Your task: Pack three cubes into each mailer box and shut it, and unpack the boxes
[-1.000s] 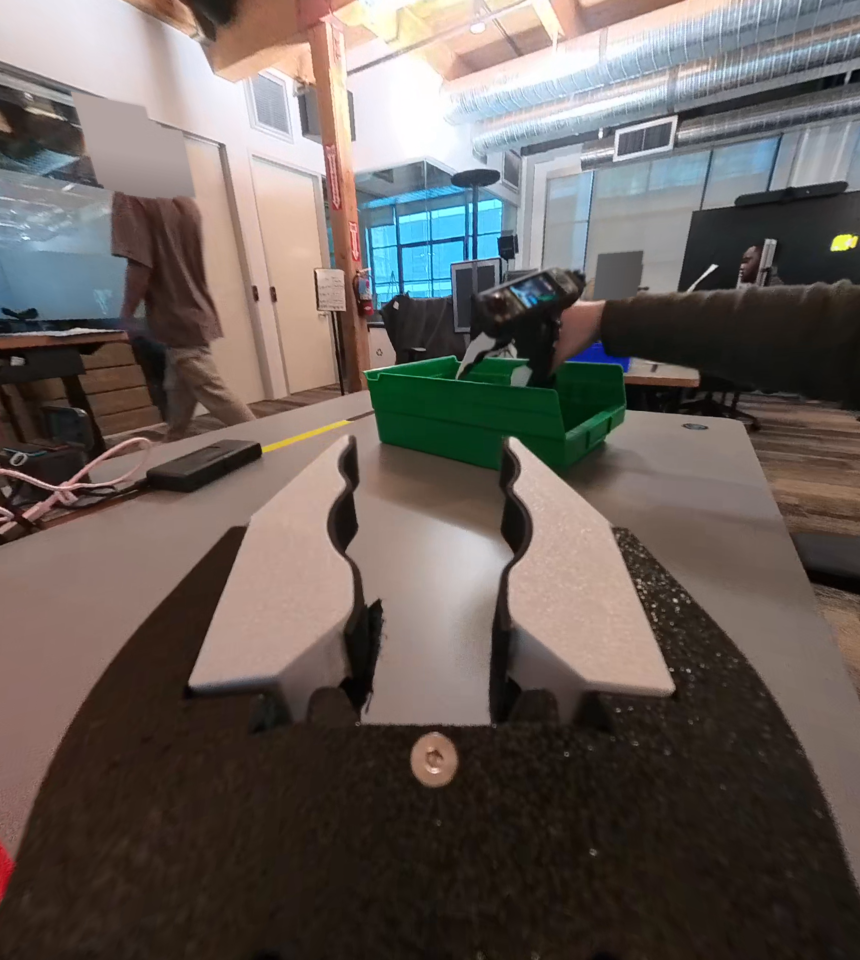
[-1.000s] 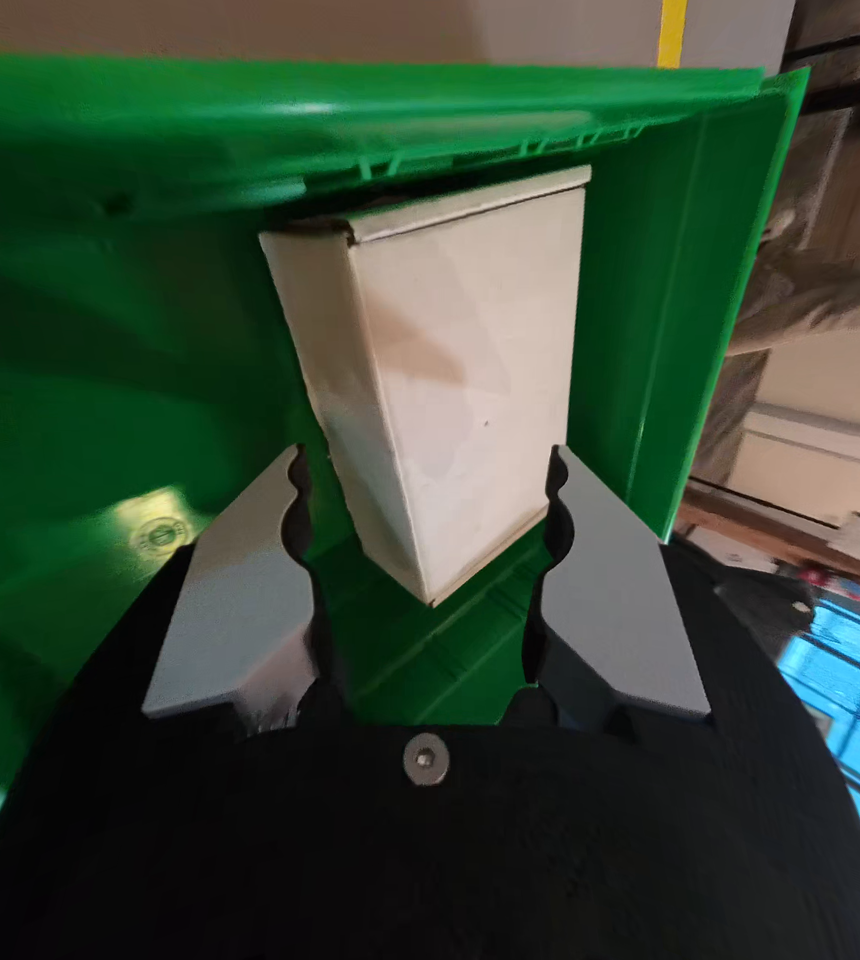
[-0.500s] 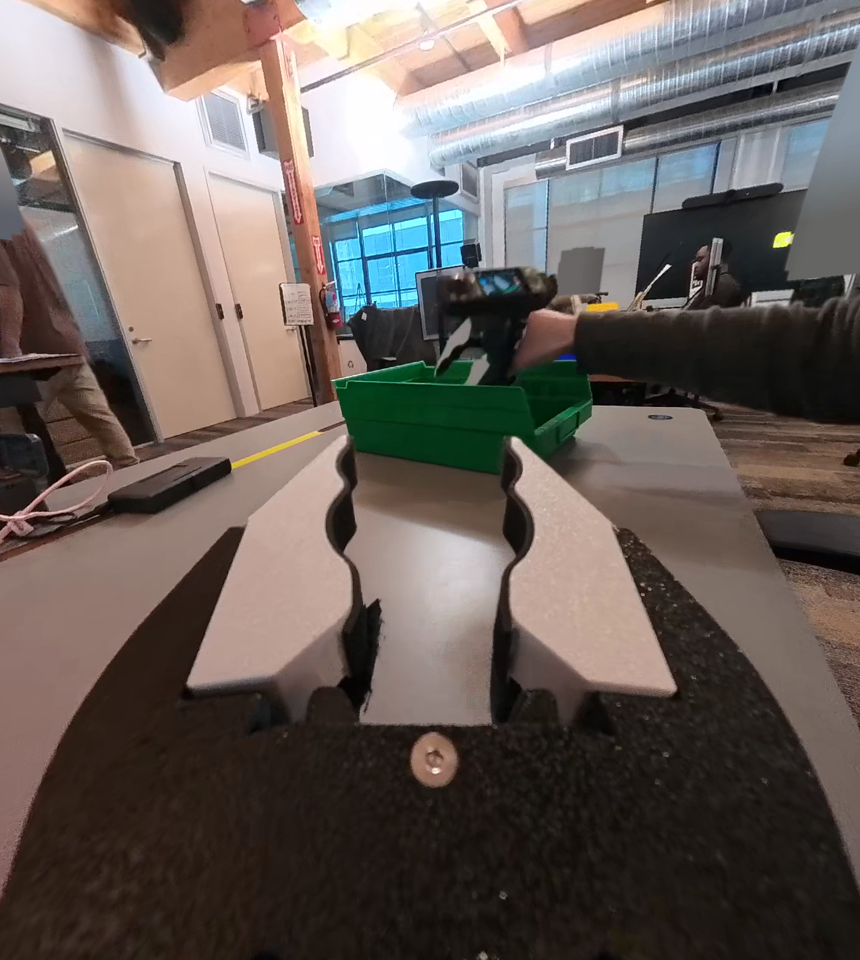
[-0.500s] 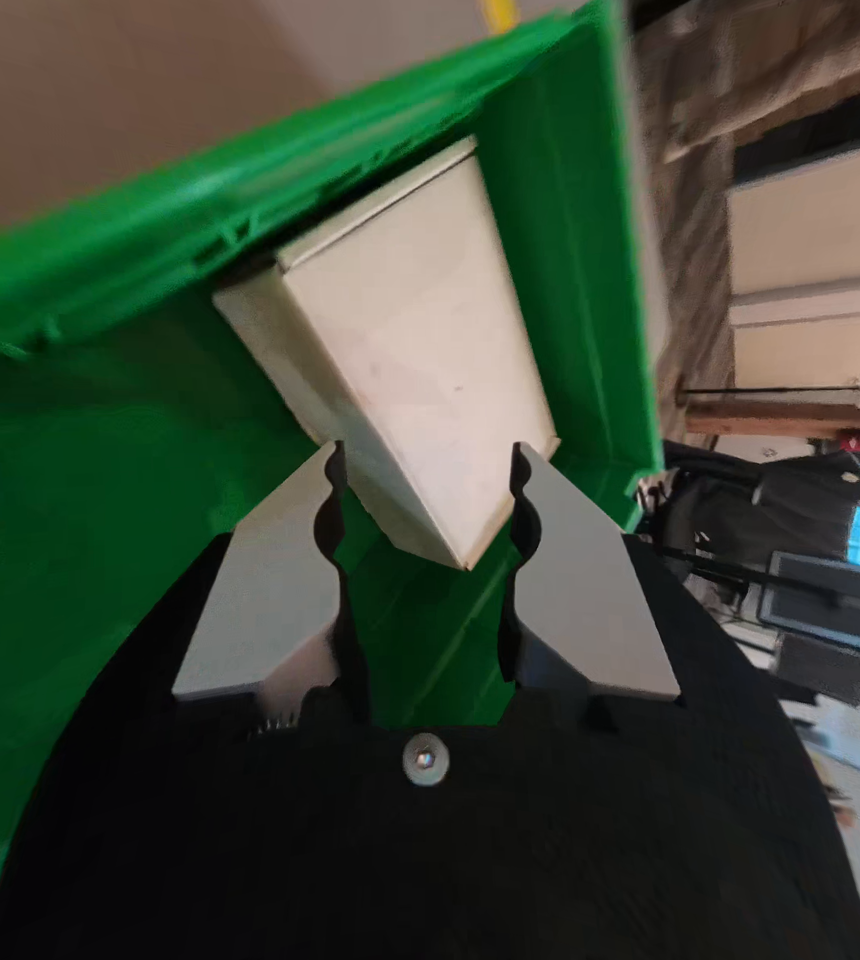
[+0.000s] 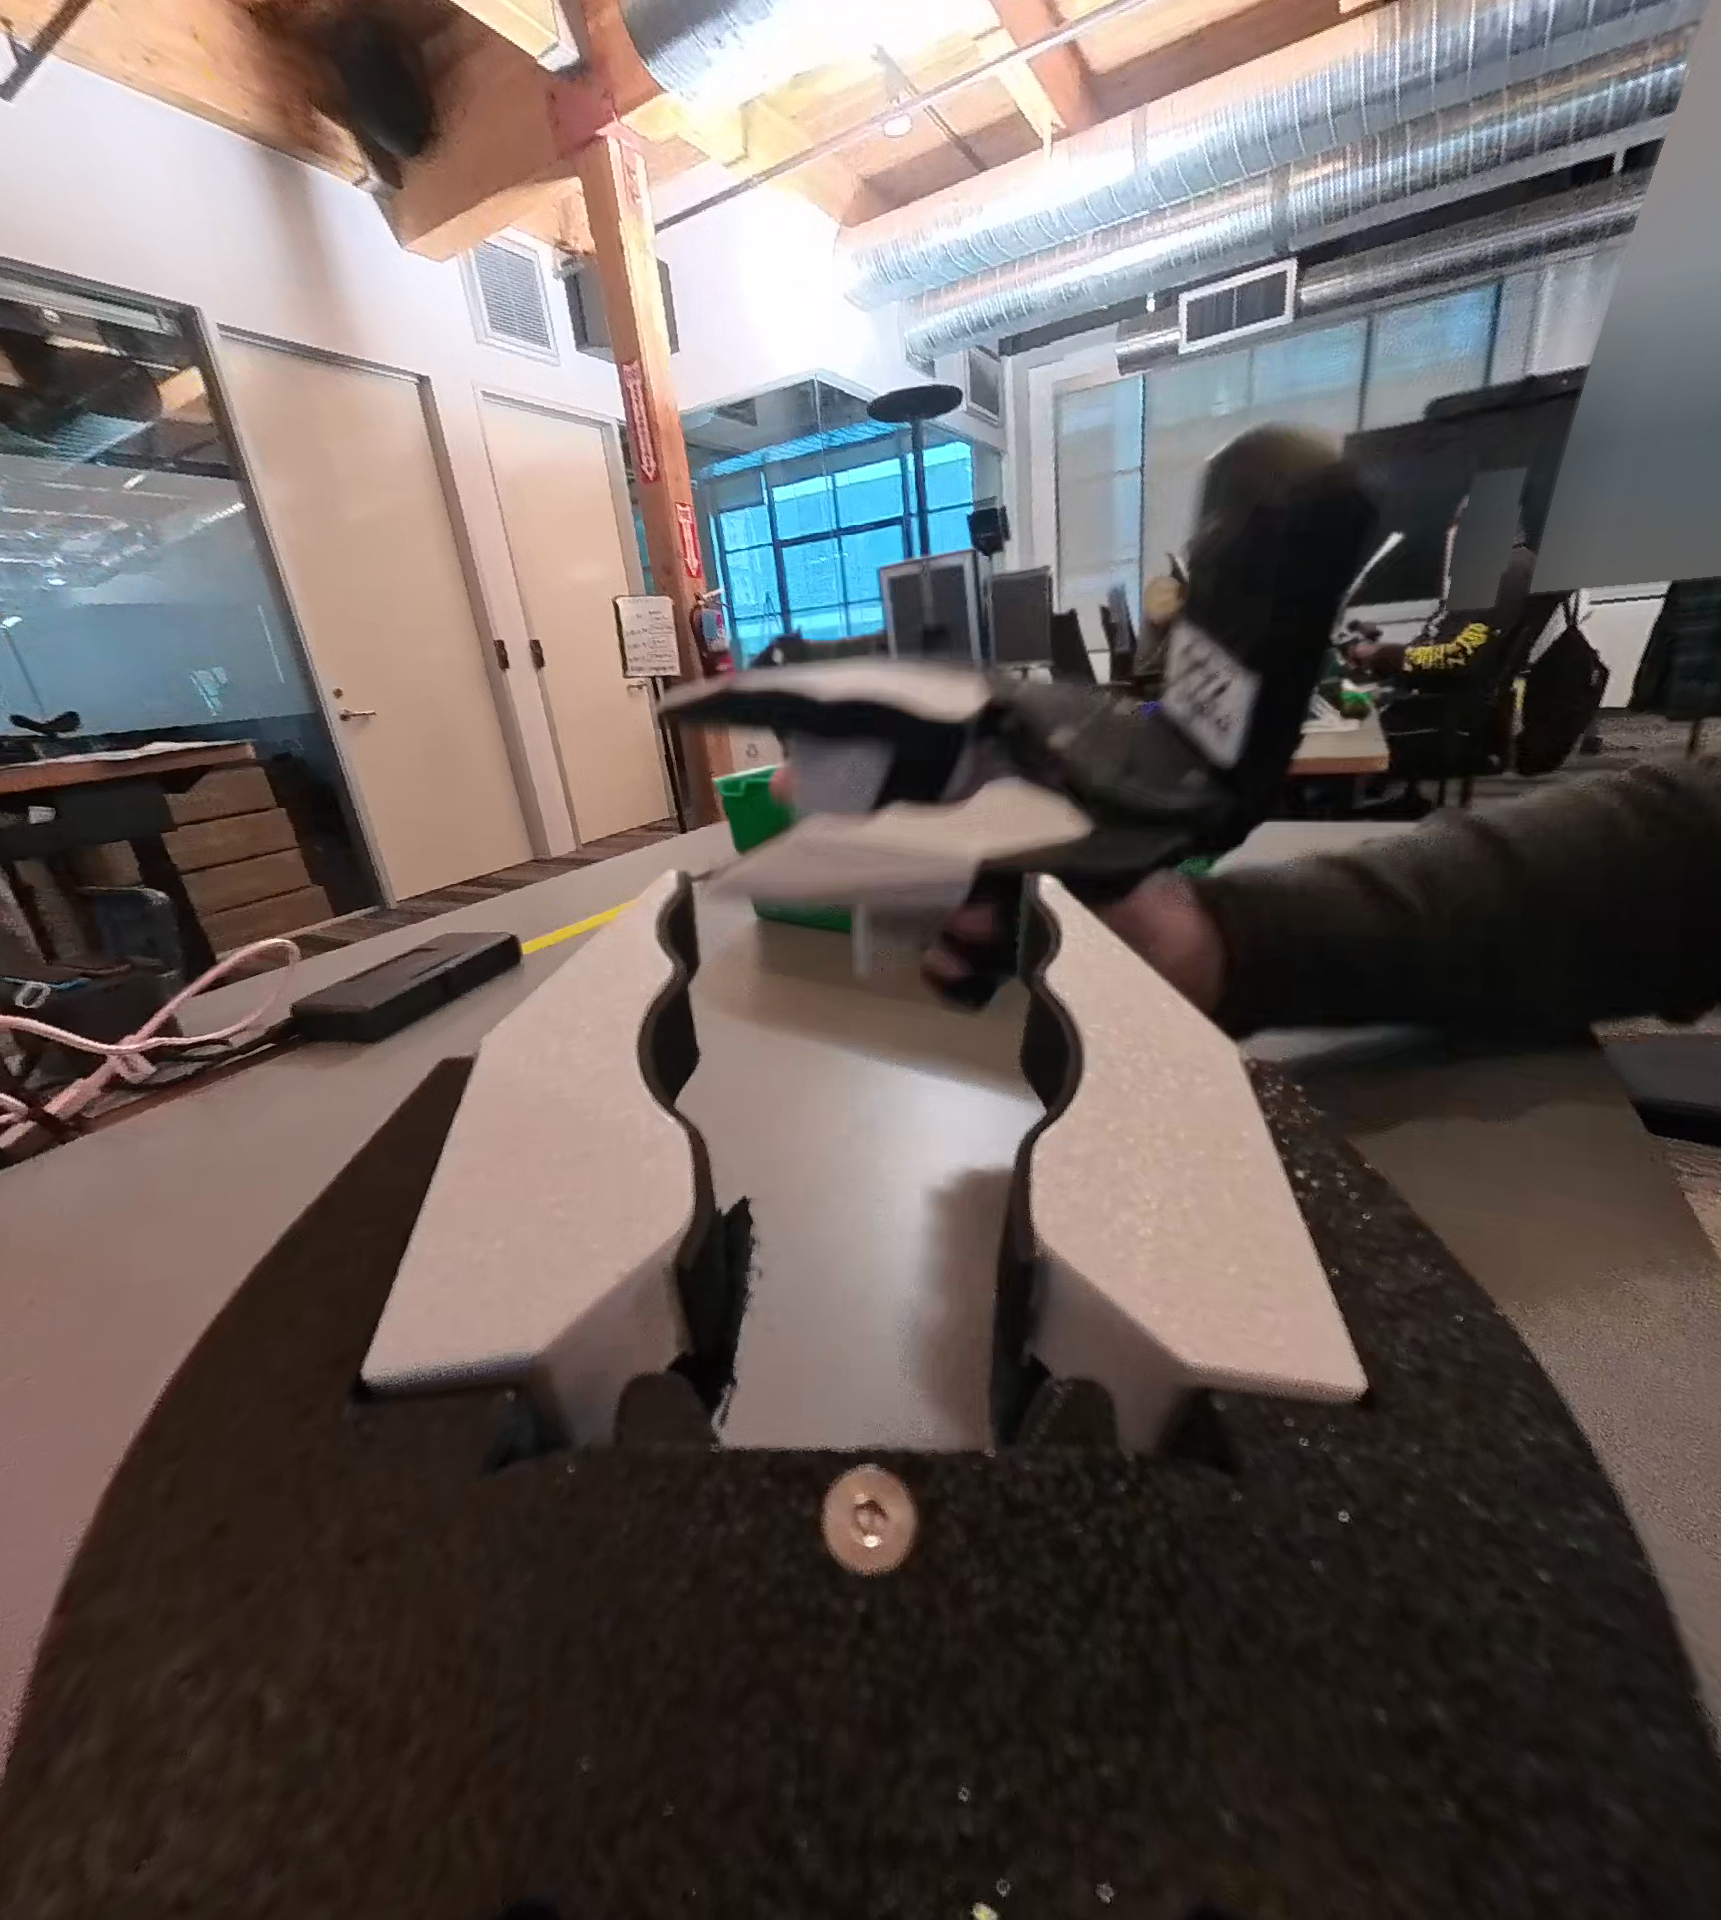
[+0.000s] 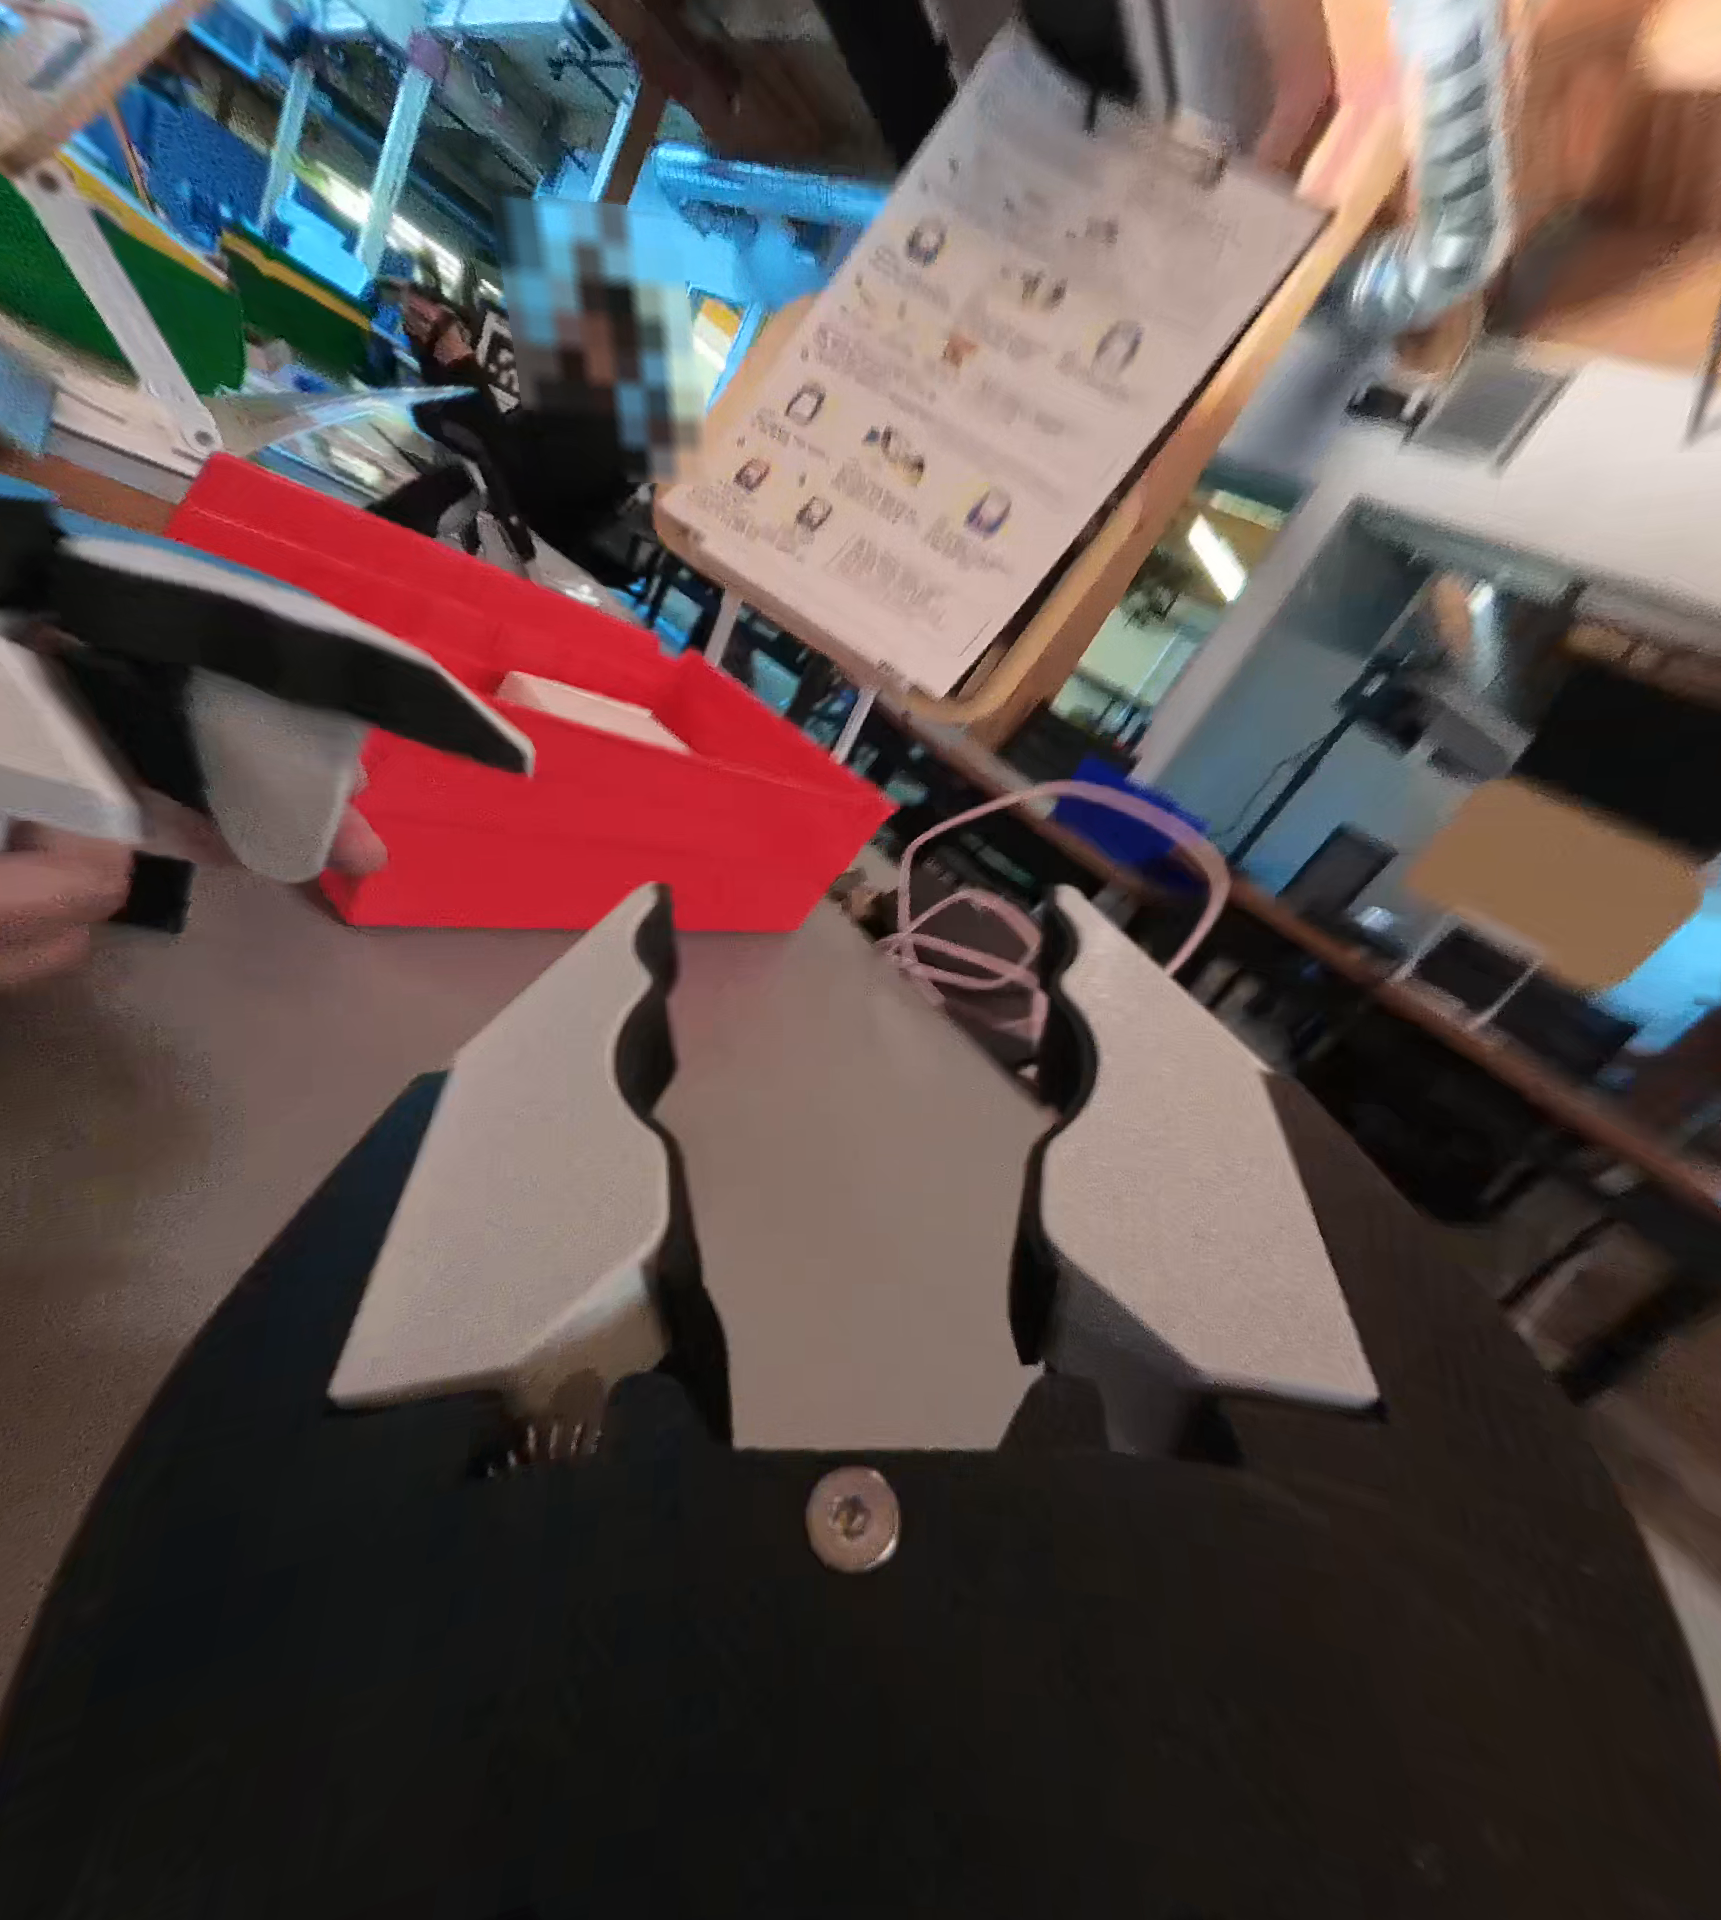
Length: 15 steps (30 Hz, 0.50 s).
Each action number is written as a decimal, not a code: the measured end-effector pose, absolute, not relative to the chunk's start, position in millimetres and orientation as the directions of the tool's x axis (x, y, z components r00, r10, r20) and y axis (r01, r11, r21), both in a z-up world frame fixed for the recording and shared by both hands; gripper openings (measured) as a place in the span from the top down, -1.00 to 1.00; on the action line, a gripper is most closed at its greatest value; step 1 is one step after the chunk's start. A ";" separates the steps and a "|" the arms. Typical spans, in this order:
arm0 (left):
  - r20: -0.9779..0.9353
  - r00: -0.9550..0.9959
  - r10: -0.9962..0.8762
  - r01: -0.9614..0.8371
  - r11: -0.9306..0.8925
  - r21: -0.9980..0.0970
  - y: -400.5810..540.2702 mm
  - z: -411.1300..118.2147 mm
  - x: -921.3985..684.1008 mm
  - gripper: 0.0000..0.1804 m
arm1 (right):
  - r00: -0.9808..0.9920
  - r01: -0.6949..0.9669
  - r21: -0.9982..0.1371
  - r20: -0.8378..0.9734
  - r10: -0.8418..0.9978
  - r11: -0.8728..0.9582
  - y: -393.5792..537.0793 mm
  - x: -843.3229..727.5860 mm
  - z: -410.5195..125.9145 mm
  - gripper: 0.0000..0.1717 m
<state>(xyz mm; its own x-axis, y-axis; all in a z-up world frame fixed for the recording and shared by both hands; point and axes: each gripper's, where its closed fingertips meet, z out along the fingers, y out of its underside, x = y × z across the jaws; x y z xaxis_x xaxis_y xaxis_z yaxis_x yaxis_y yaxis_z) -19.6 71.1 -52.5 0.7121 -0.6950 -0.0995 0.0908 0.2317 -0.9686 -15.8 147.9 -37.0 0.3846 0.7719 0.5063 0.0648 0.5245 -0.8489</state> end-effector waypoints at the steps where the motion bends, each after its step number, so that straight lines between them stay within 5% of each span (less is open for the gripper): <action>1: -0.094 0.719 -0.688 0.102 0.238 -0.966 71.3 -49.1 -23.0 0.34 | 0.394 0.063 -0.885 0.447 0.803 0.462 160.2 -29.2 -49.1 0.06; 6: -0.055 0.758 -0.650 0.162 0.269 -0.949 72.3 -34.8 -41.9 0.33 | 0.472 0.023 -0.885 0.420 0.775 0.465 186.4 -47.4 -59.7 -0.16; 13: 0.046 0.764 -0.643 0.263 0.246 -0.933 67.0 -10.8 -65.1 0.26 | 0.491 -0.050 -0.876 0.396 0.776 0.479 190.0 -34.6 -54.1 -0.12; 15: 0.056 0.782 -0.621 0.275 0.262 -0.925 64.2 1.5 -81.9 0.26 | 0.522 -0.084 -0.877 0.366 0.770 0.474 194.1 -29.8 -47.9 -0.33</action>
<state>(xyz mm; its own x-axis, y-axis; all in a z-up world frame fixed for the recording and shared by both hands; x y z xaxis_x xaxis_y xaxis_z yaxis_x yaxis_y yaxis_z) -81.9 64.2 1.5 0.7816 -0.6213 0.0560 0.2745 0.2620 -0.9252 -29.8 194.1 -47.9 0.5219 0.7704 0.3661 -0.0844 0.4738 -0.8766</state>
